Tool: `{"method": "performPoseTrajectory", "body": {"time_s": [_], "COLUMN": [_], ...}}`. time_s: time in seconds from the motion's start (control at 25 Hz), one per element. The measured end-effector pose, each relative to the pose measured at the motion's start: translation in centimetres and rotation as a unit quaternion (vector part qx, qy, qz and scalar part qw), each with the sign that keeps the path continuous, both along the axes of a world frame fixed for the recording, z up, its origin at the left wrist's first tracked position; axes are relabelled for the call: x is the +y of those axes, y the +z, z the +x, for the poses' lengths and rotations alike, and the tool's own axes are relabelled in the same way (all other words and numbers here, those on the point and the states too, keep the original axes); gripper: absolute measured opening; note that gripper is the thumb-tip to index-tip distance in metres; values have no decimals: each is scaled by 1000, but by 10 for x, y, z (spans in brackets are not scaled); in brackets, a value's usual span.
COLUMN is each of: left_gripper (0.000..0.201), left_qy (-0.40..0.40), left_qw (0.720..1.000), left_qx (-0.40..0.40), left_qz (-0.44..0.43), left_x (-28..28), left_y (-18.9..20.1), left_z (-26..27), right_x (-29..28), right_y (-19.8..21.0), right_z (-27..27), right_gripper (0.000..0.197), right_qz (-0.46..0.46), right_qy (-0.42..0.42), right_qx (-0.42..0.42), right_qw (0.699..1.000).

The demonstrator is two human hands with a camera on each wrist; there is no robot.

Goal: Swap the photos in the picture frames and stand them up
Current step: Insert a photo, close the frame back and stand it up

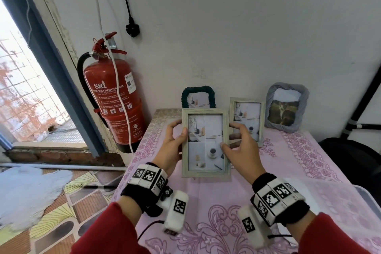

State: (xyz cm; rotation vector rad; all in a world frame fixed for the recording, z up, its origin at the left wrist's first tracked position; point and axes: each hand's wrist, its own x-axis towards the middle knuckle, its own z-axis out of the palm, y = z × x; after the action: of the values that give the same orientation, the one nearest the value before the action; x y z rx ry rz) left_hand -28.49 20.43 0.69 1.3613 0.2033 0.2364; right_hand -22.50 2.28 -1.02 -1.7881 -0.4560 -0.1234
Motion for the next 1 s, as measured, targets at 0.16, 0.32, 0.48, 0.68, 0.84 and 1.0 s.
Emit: {"method": "performPoseTrajectory", "body": {"time_s": [0.16, 0.32, 0.48, 0.68, 0.84, 1.0], "left_gripper": [23, 23, 33, 31, 33, 36], "left_qy": [12, 25, 33, 39, 32, 38], "left_qw": [999, 999, 999, 999, 999, 998], "left_qx": [4, 2, -3, 3, 16, 36], "left_qz": [-31, -39, -36, -27, -20, -40], "left_x": [34, 70, 103, 140, 168, 188], "left_y": [6, 6, 1, -8, -22, -37], "left_z": [20, 40, 56, 74, 80, 82], "right_x": [32, 64, 96, 136, 162, 180], "right_y": [5, 9, 10, 6, -6, -17], "right_z": [22, 46, 72, 99, 116, 122], "right_gripper": [51, 54, 58, 63, 61, 61], "right_qz": [-1, -3, 19, 8, -8, -38], "right_qy": [27, 82, 137, 157, 170, 174], "right_qx": [5, 45, 90, 104, 90, 66], "right_qw": [1000, 996, 986, 982, 981, 982]}}
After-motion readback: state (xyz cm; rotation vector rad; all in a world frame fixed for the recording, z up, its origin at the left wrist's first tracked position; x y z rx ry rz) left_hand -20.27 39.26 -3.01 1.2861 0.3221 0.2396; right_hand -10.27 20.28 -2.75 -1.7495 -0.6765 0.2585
